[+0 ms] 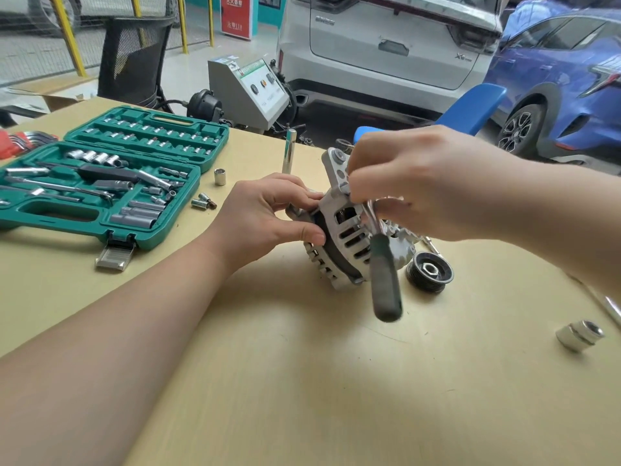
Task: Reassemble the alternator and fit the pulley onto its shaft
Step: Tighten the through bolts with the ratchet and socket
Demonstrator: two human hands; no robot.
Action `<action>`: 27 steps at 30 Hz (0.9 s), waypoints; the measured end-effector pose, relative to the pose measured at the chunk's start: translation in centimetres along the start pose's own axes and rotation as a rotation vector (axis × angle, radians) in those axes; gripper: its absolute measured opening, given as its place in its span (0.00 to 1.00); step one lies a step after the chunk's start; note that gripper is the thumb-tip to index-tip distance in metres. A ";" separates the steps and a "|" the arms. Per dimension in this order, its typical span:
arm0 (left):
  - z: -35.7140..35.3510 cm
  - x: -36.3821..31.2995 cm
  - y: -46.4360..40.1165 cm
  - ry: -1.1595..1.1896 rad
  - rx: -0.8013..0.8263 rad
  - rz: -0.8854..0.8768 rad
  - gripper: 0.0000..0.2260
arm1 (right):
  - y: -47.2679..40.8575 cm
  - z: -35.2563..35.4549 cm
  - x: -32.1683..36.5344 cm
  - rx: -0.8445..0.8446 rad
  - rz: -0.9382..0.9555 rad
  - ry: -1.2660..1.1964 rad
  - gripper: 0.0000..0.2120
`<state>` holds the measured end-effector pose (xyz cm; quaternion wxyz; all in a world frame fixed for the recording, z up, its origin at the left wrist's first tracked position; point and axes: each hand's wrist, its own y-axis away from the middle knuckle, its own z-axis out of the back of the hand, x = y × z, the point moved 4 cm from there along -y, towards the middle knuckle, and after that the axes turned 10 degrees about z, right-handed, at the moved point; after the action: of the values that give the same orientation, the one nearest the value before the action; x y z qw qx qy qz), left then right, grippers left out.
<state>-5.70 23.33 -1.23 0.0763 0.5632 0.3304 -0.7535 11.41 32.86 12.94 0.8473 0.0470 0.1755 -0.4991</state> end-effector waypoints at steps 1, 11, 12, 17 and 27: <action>0.0 -0.1 0.0 0.004 0.004 0.001 0.19 | 0.3 -0.2 0.2 0.003 0.054 0.056 0.04; -0.2 -0.6 0.2 -0.080 0.018 0.007 0.20 | -0.6 -0.3 -0.1 -0.052 -0.047 0.001 0.11; -0.1 -0.7 0.2 -0.086 0.029 0.011 0.20 | -0.8 -0.3 0.0 -0.056 -0.071 -0.010 0.10; -0.2 -0.7 0.2 -0.027 0.007 0.045 0.19 | -2.0 -0.4 -0.1 -0.095 -0.286 -0.060 0.09; 0.2 0.1 0.1 -0.101 0.030 0.089 0.23 | -3.4 -0.3 -2.1 -0.072 -0.718 -0.300 0.12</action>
<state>-5.85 23.16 -1.34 0.1180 0.5399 0.2894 -0.7816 7.44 32.96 13.70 0.6361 -0.1208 0.0722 -0.7587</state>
